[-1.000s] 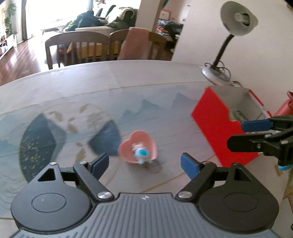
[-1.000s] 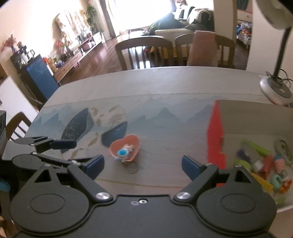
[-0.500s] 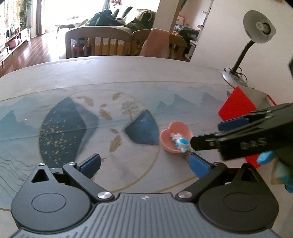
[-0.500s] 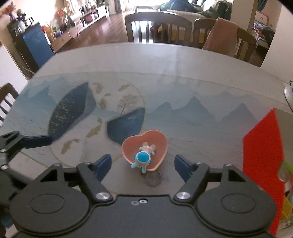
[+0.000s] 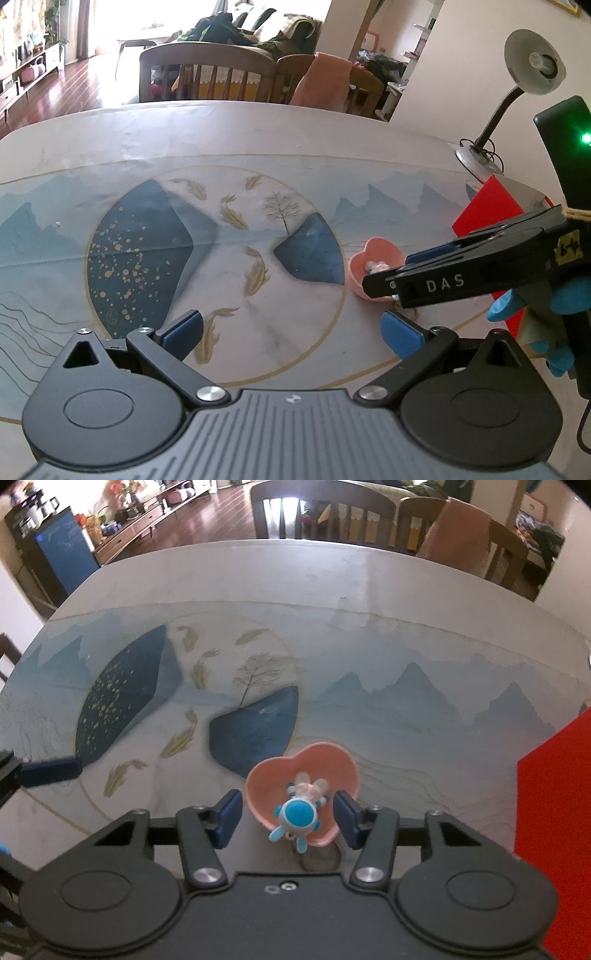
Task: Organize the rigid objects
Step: 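Grasp the blue-white figure keychain with the right tool while the left tool grasps the pink heart bowl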
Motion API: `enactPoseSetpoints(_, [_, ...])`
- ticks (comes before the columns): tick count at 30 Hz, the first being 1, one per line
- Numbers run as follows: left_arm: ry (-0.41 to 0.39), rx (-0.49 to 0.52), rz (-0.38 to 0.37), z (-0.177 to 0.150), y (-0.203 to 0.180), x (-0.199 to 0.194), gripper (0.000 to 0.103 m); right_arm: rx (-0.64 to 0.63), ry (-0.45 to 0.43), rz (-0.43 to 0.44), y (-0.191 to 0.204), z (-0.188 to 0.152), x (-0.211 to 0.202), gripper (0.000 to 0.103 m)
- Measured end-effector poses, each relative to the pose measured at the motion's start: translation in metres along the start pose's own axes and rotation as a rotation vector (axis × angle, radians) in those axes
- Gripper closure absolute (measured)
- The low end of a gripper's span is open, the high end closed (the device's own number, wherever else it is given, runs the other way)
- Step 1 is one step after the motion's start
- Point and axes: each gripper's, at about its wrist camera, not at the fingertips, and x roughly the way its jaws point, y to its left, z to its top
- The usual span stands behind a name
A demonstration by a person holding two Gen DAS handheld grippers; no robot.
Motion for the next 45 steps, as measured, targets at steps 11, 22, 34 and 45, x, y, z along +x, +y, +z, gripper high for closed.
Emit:
enactPoseSetpoints(11, [-0.001,0.008,-0.013,0.0,-0.001,0.004,0.0,-0.002,0.033,-0.027,0.004,0.002,0.012,0.069])
enactPoseSetpoints(22, [-0.008,0.044,-0.012,0.002,-0.01,0.007,0.0,-0.028,0.02,-0.078,0.009,-0.003,0.015,0.08])
enactPoseSetpoints(34, [-0.048,0.145,-0.009,0.005,-0.027,0.026,0.0,0.048,-0.03,-0.006,-0.004,-0.006,-0.014,0.082])
enactPoseSetpoints(45, [-0.055,0.277,-0.094,0.011,-0.057,0.06,0.0,0.123,-0.069,0.002,-0.033,-0.02,-0.05,0.082])
